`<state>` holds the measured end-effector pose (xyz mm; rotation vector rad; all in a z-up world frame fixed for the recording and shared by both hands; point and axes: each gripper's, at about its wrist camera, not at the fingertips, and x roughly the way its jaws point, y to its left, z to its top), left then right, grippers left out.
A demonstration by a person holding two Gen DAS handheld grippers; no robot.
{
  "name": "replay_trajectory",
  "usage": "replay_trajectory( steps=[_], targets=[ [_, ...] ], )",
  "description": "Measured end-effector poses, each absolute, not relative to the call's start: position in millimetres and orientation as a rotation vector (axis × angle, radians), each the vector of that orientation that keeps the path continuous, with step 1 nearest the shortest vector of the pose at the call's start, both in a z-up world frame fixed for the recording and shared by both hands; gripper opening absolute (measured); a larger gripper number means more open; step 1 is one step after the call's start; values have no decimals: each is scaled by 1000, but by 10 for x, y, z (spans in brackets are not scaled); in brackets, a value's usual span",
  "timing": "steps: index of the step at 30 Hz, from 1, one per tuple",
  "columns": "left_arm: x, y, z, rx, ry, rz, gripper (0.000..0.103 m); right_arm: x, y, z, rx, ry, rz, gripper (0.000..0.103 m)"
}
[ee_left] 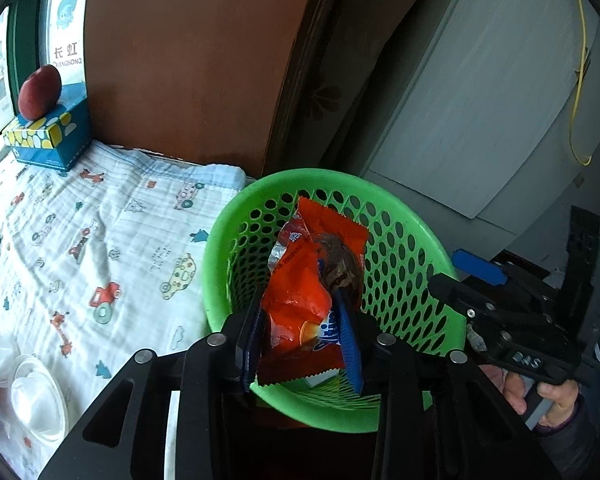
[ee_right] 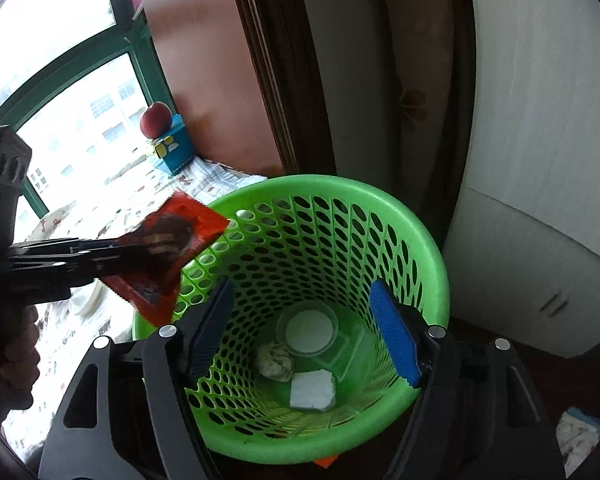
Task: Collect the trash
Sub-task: 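Carry the orange wrapper and clear rectangular container to the green basket and release both, then move both grippers back over the trash on the bed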
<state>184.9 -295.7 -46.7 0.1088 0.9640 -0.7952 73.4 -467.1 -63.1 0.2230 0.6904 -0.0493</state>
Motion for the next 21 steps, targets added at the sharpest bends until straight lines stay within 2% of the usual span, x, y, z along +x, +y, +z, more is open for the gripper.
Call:
replay_trajectory(
  steps=[1,2,3,4,17,21],
  targets=[
    [1846,-2973,-478,108,967,-797,34,741,-4666,-631,223,688,-52,71],
    [1849,-2983,-497,103,973,-802,38,739,-4666,-627,226,687,-51,71],
    [1852,-2985,-505,98,976,-801,47,731,-4668,-630,233,687,-47,71],
    [1868,-2982,-514,91,978,-797,49,723,-4667,-632,237,687,-45,71],
    [1763,-2375,-398,78,934,-685,53,647,-4336,-550,254,667,19,78],
    [1729,-2025,-374,72,910,-613,59,686,-4106,-501,255,660,68,81]
  ],
)
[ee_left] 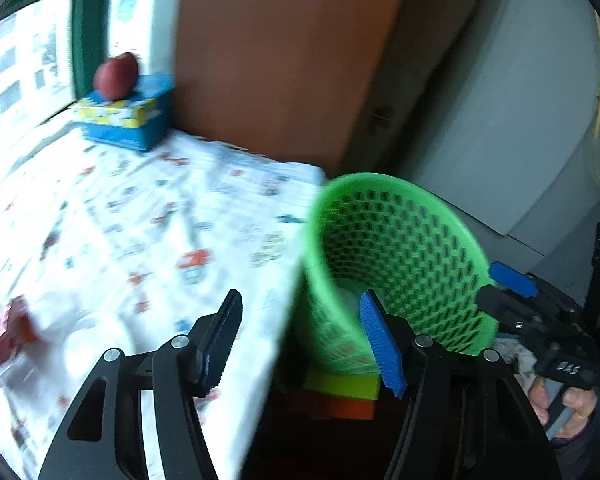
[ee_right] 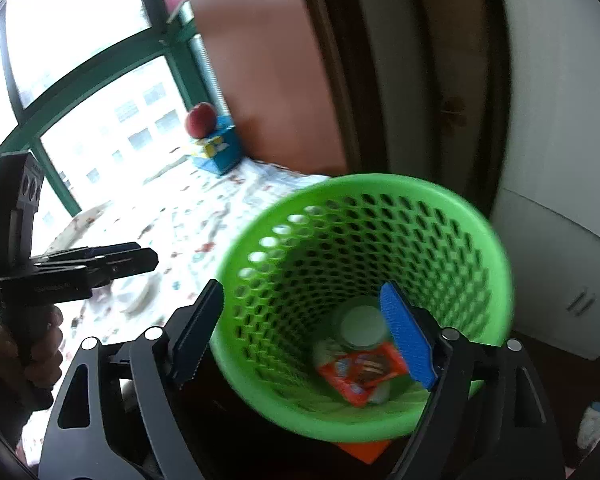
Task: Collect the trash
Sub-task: 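Move both grippers back over the trash on the bed, then grasp the pink wrapper with the left gripper while the right grasps the clear dome cup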
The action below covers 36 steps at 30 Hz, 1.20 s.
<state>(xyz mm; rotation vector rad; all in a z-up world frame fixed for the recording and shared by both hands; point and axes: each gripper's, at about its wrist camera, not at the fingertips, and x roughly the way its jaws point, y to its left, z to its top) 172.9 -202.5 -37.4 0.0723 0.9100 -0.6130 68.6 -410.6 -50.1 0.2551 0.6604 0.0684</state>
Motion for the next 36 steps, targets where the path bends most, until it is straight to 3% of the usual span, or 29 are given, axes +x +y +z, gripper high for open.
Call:
replay_trajectory(
  steps=[23,36],
  targets=[
    [2055,336,-636,-22,936,-164,61,1166,-2709,-458,173,712,327,84],
    [2615,589,-1029,-35,1064,-213,59,1443,-2299,-619,139,780,381,84]
  ],
)
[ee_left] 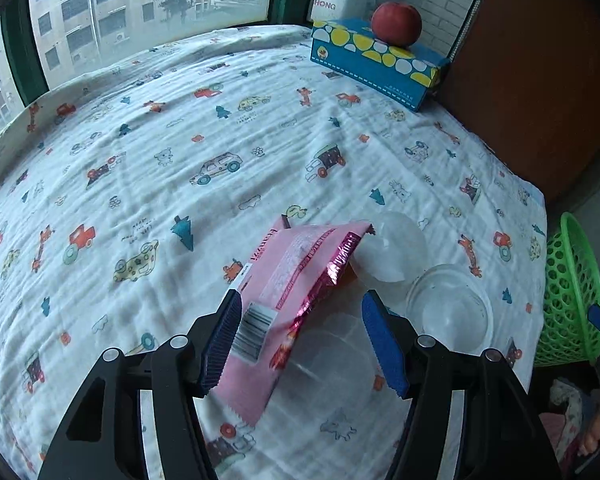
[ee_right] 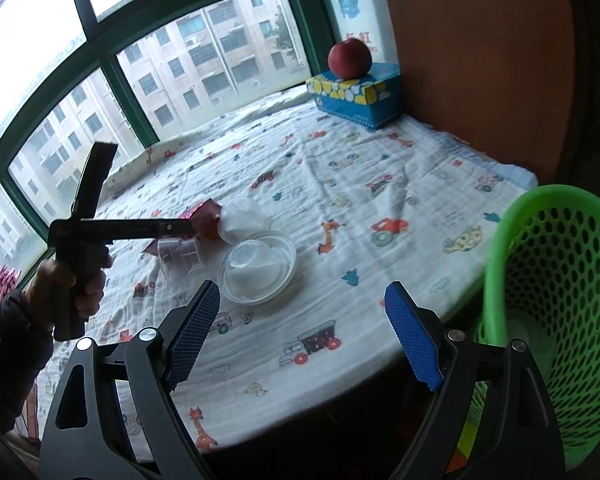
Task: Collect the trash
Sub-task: 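Grasp the pink wrapper with the left gripper while the right grasps the clear dome cup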
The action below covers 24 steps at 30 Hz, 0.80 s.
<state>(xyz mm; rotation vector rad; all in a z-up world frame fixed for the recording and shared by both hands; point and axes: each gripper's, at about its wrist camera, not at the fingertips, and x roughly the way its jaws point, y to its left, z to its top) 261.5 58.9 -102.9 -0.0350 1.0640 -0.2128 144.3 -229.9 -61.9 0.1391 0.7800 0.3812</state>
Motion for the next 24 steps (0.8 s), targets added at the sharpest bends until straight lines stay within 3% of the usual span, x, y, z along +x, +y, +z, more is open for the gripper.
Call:
replay_trajectory(
  steps=[9,19,24],
  targets=[
    [2729,744,-1106,-77,1072,-224,27,1643,-1922,-839,69,836,429,86],
    [2671,896,-1007,-84,1026,-214,15,1887,-1456,-1005,-18,858,476,85],
    [2625,990,-941,-102,1007,-213,7,2052,-1276,-1119,-64,885,472,75]
  ],
)
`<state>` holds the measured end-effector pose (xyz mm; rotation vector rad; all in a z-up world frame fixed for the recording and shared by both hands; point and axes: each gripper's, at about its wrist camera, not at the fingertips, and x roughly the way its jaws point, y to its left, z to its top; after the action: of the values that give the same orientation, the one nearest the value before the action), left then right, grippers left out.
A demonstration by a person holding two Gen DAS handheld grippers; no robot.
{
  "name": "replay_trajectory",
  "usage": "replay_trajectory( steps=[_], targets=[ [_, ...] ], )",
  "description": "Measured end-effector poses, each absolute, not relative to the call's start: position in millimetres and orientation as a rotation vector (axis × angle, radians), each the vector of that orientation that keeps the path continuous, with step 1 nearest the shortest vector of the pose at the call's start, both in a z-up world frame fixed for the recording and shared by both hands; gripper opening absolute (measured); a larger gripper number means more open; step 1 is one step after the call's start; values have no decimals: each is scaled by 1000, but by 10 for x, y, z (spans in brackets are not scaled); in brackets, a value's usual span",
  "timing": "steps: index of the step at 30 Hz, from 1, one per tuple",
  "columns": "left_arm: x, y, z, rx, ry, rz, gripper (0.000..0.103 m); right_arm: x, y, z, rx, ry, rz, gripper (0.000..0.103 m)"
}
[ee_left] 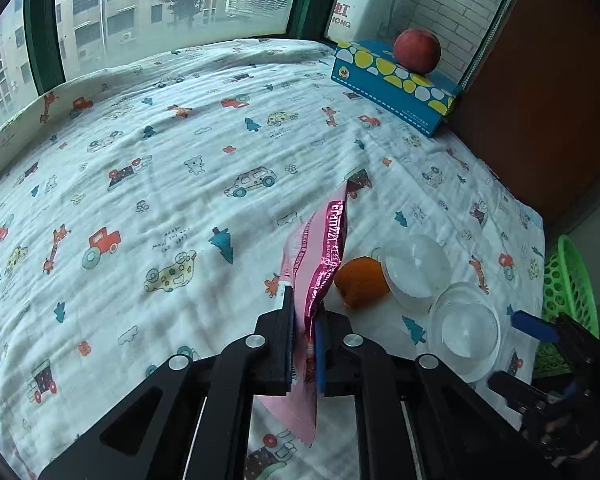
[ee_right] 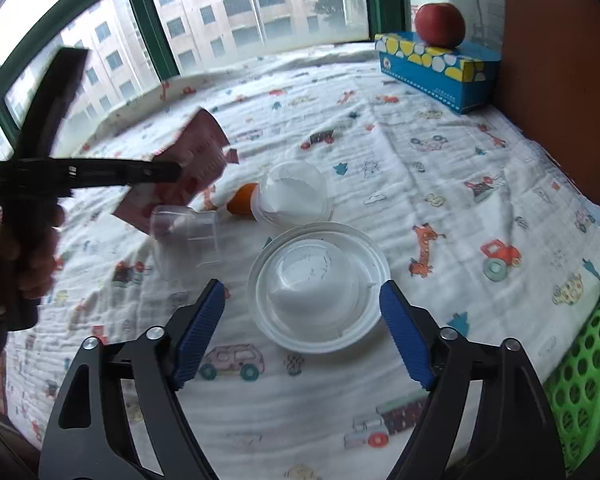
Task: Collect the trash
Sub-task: 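Grasp the pink wrapper with the left gripper while the right grasps the clear dome cup, then carry the pink wrapper and clear dome cup to the green basket and release both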
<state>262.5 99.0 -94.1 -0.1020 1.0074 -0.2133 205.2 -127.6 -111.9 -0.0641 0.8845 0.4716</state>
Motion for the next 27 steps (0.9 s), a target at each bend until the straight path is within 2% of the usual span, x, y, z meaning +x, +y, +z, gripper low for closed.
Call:
replay_trajectory(
  steps=[4,7,19,27],
  targets=[
    [2582,1020,-900,-101,995,-215,6,2153,-1187,-1225,-88,916,453,67],
    [2557,1042,-870,-97,988,-209,4,2197,-1154,-1308,-103,941,422,57],
    [2398,1095,-449,-102,903,-202,4,2030,-1318,-1024,-7,857,435,56],
    [2225,783,-71,-70,835,-274,4,1805,-1595,-729,36,789,420,56]
  ],
)
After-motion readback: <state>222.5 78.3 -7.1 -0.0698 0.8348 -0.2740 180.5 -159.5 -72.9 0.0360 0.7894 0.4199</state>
